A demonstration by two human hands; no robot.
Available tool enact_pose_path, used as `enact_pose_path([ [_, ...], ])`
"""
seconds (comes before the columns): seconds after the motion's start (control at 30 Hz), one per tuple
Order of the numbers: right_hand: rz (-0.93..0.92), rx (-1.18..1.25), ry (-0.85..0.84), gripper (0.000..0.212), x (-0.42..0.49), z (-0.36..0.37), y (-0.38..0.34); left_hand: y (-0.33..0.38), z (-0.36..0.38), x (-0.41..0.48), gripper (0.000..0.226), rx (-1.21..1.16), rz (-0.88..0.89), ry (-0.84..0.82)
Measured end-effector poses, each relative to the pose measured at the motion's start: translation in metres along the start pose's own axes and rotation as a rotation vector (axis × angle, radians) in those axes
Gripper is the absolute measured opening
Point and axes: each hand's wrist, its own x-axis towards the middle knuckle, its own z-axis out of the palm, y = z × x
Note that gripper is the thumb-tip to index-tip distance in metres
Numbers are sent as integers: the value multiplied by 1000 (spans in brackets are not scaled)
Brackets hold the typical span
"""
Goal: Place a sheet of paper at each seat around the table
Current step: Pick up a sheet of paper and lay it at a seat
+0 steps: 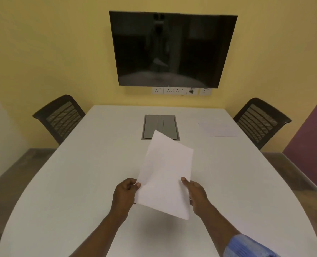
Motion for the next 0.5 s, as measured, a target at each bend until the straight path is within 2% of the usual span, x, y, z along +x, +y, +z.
enact_pose_path([
  [0.2,-75,223,62,32,-53,-7,-16,12,-23,-45,11,-92,47,-87],
  [0.5,-180,302,145,21,-126,-20,-23,1,-54,-108,11,-192,73,-105],
])
